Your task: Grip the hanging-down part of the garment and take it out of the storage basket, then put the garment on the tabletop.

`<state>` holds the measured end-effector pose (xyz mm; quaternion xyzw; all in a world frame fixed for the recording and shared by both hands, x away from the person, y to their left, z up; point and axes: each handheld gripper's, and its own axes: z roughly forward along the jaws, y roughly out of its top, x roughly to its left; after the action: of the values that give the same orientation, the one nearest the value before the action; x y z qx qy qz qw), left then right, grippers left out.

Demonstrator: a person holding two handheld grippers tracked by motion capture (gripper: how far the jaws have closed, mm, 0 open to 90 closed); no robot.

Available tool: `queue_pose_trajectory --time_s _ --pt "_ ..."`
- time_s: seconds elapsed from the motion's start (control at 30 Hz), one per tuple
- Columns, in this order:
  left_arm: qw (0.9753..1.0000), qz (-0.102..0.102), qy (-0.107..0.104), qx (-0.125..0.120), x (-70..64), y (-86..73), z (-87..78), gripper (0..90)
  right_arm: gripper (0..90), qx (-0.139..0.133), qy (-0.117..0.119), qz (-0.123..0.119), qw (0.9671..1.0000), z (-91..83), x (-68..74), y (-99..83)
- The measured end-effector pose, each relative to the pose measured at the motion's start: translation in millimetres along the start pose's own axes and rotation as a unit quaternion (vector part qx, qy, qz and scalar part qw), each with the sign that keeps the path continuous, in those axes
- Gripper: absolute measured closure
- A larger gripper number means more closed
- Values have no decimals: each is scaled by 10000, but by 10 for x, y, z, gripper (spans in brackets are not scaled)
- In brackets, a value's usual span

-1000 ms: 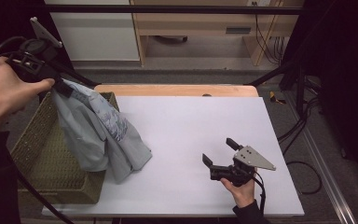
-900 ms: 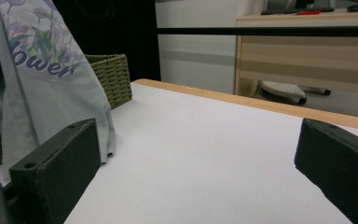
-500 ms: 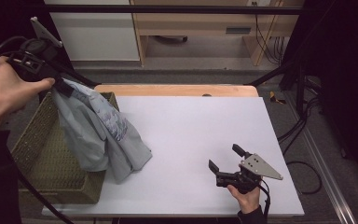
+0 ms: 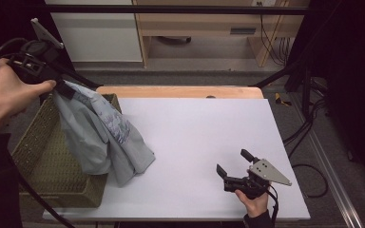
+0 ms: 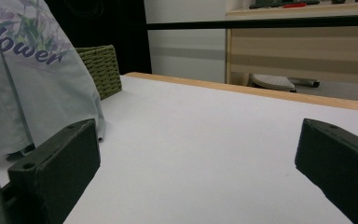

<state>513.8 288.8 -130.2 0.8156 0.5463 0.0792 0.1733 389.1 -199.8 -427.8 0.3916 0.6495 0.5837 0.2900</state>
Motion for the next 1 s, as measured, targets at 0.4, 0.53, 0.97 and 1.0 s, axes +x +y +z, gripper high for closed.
queue_pose_trajectory --time_s 0.4,0.53,0.97,1.0 --pt "9999 140 -88 -42 -169 78 -12 843 1 97 -23 48 9999 -8 -22 -21" --pt "9994 303 -142 -94 -316 117 -36 843 2 103 -31 41 9999 -14 -22 -24" --pt "9933 1129 -216 -139 -1057 305 91 845 2 70 10 59 10000 -48 -38 -7" --pt "9913 1286 -273 -68 -1119 329 114 845 2 72 8 71 9999 -59 -44 -1"
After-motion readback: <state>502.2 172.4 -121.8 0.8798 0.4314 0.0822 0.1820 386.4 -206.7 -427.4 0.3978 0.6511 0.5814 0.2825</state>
